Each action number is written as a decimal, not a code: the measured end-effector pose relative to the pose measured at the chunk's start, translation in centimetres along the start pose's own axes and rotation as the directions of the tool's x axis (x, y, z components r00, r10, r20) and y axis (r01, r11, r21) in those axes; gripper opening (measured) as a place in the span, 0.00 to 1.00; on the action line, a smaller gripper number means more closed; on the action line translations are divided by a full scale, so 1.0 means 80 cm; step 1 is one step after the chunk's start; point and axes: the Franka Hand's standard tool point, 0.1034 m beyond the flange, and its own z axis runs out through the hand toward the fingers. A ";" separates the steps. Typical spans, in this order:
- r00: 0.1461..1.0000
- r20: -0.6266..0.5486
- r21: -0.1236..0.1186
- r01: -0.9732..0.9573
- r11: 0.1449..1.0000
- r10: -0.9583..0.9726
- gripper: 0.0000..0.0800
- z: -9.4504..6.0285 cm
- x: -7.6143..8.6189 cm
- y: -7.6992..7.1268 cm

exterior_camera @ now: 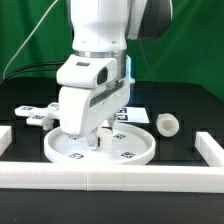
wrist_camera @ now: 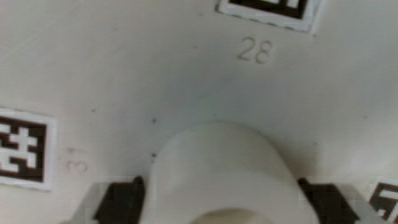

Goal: Assemble round table

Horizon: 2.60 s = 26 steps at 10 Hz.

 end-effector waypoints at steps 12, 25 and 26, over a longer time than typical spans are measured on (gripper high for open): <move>0.996 -0.054 -0.006 0.078 0.997 -0.078 0.51 0.001 0.078 0.002; 0.998 -0.054 -0.007 0.044 0.999 -0.044 0.81 -0.017 0.096 -0.019; 0.999 -0.050 -0.017 0.015 1.000 -0.016 0.81 -0.028 0.094 -0.027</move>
Offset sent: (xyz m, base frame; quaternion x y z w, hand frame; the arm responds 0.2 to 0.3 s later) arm 0.0000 0.0000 0.0000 0.0000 0.0000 0.0000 1.0000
